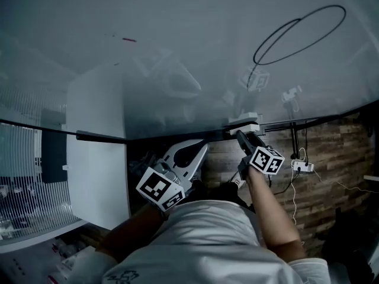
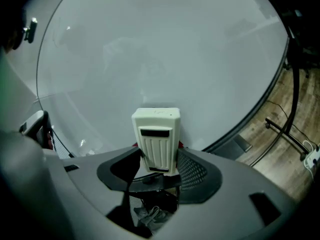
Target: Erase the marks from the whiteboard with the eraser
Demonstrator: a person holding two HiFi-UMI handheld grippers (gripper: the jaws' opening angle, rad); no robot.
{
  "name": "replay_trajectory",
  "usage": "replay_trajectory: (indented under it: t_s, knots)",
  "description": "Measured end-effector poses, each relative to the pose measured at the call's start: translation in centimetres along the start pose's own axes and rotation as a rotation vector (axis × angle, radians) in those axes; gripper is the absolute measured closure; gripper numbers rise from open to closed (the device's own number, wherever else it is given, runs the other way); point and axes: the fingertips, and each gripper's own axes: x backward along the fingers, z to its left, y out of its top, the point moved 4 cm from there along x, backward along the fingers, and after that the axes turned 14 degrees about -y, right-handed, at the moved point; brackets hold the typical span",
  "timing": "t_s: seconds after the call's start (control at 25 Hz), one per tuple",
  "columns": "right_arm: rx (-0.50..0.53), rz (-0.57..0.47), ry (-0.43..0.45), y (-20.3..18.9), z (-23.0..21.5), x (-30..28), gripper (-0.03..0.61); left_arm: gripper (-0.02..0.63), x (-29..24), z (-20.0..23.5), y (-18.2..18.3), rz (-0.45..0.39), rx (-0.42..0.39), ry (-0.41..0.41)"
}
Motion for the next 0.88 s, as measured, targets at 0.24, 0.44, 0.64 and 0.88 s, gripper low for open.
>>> replay_trajectory:
  t_s: [0.24, 0.44, 0.64, 0.88]
  knots:
    - [-0.039, 0.016, -0.014, -0.6, -0.8, 0.1, 0.346, 0.607, 0.4, -0.8, -0.3, 0.005, 0.004, 0.009]
    - [-0.068, 0.018, 0.005, 0.5, -0.2, 0.1, 0.347, 0.607, -0.2, -0.1, -0.7, -0.003, 0.007, 0.0]
    - [-0.067, -0.014, 0.054, 2.6, 3.1, 2.2, 0.347, 0.607, 0.2, 0.1, 0.0, -0.022, -0.016, -0.006]
    - [-0.084, -0.051, 0.15, 6.0, 8.7, 6.1, 0.347, 0.607, 1.2, 0.3, 0.9, -0.055, -0.018, -0.012]
